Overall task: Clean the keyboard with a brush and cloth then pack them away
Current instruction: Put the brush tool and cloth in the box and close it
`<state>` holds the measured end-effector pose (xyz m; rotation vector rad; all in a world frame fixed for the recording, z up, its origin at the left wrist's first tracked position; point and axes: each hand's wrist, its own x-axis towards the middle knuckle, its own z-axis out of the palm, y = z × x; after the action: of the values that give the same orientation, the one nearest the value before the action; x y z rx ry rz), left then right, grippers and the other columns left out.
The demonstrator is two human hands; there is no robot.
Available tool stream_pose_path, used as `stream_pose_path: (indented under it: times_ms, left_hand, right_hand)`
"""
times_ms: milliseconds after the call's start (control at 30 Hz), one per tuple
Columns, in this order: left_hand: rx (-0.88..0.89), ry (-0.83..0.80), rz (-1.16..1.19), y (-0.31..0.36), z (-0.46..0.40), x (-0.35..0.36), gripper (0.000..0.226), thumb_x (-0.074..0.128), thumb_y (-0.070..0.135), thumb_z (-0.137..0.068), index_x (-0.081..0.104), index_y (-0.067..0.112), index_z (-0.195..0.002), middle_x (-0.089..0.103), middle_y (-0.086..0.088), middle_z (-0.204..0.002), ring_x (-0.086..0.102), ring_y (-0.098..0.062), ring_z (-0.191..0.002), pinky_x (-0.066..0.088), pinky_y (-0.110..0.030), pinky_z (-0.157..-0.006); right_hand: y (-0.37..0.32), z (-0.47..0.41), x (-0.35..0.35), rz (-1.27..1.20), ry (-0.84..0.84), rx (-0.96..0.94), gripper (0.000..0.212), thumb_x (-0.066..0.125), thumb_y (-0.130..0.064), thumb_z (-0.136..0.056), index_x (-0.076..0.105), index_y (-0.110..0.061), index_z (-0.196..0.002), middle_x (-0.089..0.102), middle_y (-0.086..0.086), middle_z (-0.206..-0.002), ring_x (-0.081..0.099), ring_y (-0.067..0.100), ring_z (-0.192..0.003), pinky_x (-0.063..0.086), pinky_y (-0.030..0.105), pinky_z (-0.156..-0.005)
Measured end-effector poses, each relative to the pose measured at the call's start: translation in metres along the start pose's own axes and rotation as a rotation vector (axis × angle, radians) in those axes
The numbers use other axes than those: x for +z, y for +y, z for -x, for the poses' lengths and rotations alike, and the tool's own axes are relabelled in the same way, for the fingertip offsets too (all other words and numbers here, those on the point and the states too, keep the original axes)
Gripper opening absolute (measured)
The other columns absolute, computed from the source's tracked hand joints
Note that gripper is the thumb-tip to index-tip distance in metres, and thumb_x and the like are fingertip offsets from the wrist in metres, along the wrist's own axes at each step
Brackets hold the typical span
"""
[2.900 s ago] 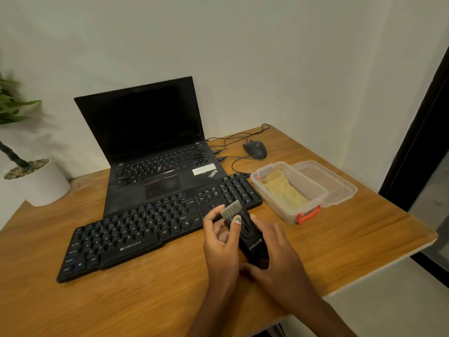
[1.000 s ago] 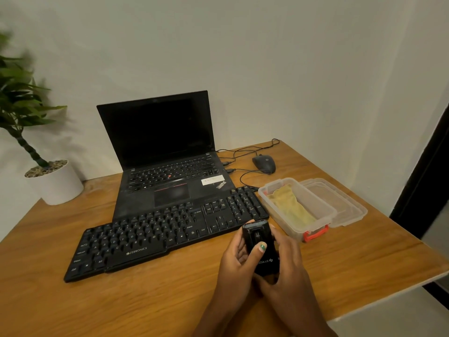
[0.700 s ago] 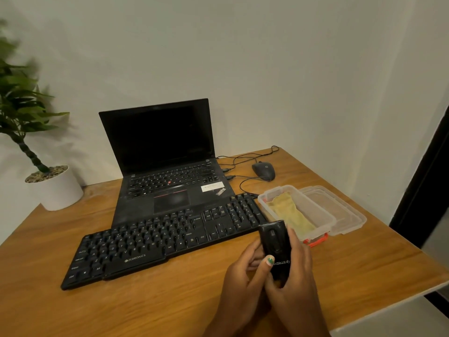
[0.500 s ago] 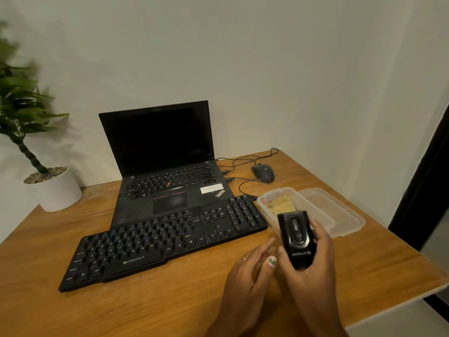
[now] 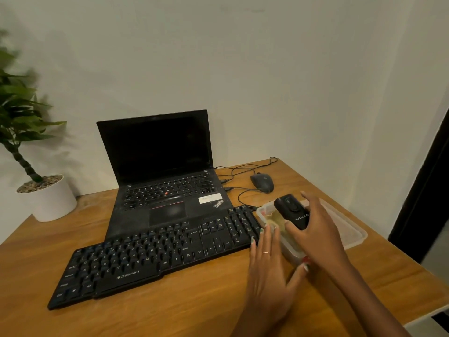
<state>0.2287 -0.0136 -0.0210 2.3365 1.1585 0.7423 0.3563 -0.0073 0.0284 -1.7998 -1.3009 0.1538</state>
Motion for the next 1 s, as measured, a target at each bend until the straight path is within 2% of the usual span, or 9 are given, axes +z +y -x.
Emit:
stream_pose_path:
  times_ms: [133, 233, 367, 567, 733, 800, 867, 933, 1000]
  left_hand:
    - [-0.028, -0.021, 0.007, -0.004, -0.002, 0.004, 0.075, 0.032, 0.054, -0.099, -0.019, 0.032, -0.149, -0.018, 0.016, -0.157, -0.024, 0.002, -0.14, -0.019, -0.024, -0.114]
    - [-0.017, -0.005, 0.054, -0.005, -0.002, 0.003, 0.073, 0.037, 0.043, -0.102, -0.015, 0.03, -0.151, -0.008, 0.015, -0.159, -0.018, 0.002, -0.141, -0.015, -0.025, -0.116]
    - [-0.015, -0.03, 0.08, 0.001, 0.0, -0.003, 0.078, 0.042, 0.041, -0.101, -0.021, 0.033, -0.145, -0.013, 0.022, -0.149, -0.022, 0.002, -0.132, -0.015, -0.024, -0.113]
    - [-0.004, -0.062, 0.102, 0.002, 0.002, -0.003, 0.087, 0.05, 0.046, -0.096, -0.018, 0.031, -0.149, -0.014, 0.028, -0.145, -0.021, 0.004, -0.128, -0.017, -0.019, -0.11]
    - [-0.019, -0.077, 0.11, 0.005, 0.002, -0.006, 0.089, 0.052, 0.046, -0.096, -0.017, 0.031, -0.15, -0.013, 0.029, -0.142, -0.021, 0.001, -0.127, -0.013, -0.023, -0.11]
    - [-0.023, -0.078, 0.112, 0.006, 0.003, -0.007, 0.087, 0.05, 0.049, -0.096, -0.02, 0.032, -0.146, -0.013, 0.029, -0.142, -0.02, 0.001, -0.127, -0.011, -0.023, -0.111]
    - [-0.038, -0.074, 0.11, 0.004, 0.002, -0.005, 0.087, 0.048, 0.054, -0.095, -0.02, 0.034, -0.145, -0.01, 0.025, -0.148, -0.018, 0.001, -0.128, -0.009, -0.025, -0.113]
    - [-0.047, -0.06, 0.13, 0.002, 0.001, -0.002, 0.087, 0.048, 0.058, -0.093, -0.013, 0.036, -0.151, -0.003, 0.021, -0.155, -0.016, 0.0, -0.13, -0.006, -0.029, -0.115]
    - [-0.061, -0.061, 0.144, 0.002, 0.001, -0.001, 0.088, 0.049, 0.059, -0.092, -0.012, 0.036, -0.152, -0.003, 0.021, -0.155, -0.016, -0.002, -0.13, -0.002, -0.033, -0.117]
  right_hand:
    - [0.001, -0.005, 0.008, 0.269, -0.159, 0.046, 0.067, 0.066, -0.034, -0.084, 0.027, -0.026, -0.137, 0.059, 0.005, -0.122, 0.058, 0.024, -0.107, 0.053, 0.035, -0.08]
    - [0.001, -0.003, 0.012, 0.413, -0.161, 0.048, 0.053, 0.059, -0.039, -0.088, 0.037, -0.024, -0.133, 0.059, 0.003, -0.123, 0.055, 0.022, -0.111, 0.052, 0.035, -0.084]
    - [0.001, -0.002, 0.014, 0.466, -0.149, 0.037, 0.039, 0.054, -0.042, -0.09, 0.045, -0.024, -0.124, 0.054, 0.0, -0.121, 0.051, 0.018, -0.108, 0.05, 0.032, -0.083]
    - [-0.003, 0.005, 0.012, 0.531, -0.125, 0.048, 0.042, 0.053, -0.046, -0.09, 0.042, -0.024, -0.124, 0.053, -0.001, -0.119, 0.053, 0.017, -0.105, 0.049, 0.03, -0.077]
    - [-0.003, 0.01, 0.009, 0.522, -0.103, 0.045, 0.042, 0.05, -0.047, -0.091, 0.043, -0.024, -0.124, 0.054, -0.001, -0.119, 0.054, 0.016, -0.103, 0.046, 0.027, -0.074]
    - [0.0, 0.013, 0.006, 0.42, -0.04, -0.009, 0.034, 0.051, -0.041, -0.092, 0.05, -0.022, -0.119, 0.054, -0.001, -0.115, 0.051, 0.015, -0.101, 0.043, 0.024, -0.072]
    - [0.004, 0.018, -0.001, 0.288, 0.117, -0.066, 0.026, 0.058, -0.029, -0.09, 0.057, -0.018, -0.113, 0.056, 0.001, -0.114, 0.05, 0.016, -0.103, 0.044, 0.026, -0.074]
    - [0.013, 0.02, -0.013, 0.207, 0.321, -0.066, 0.023, 0.063, -0.019, -0.086, 0.059, -0.015, -0.108, 0.057, 0.005, -0.111, 0.05, 0.021, -0.103, 0.049, 0.036, -0.076]
    - [0.028, 0.018, -0.026, 0.193, 0.425, 0.034, 0.027, 0.063, -0.019, -0.085, 0.057, -0.013, -0.111, 0.056, 0.011, -0.113, 0.05, 0.028, -0.103, 0.051, 0.044, -0.077]
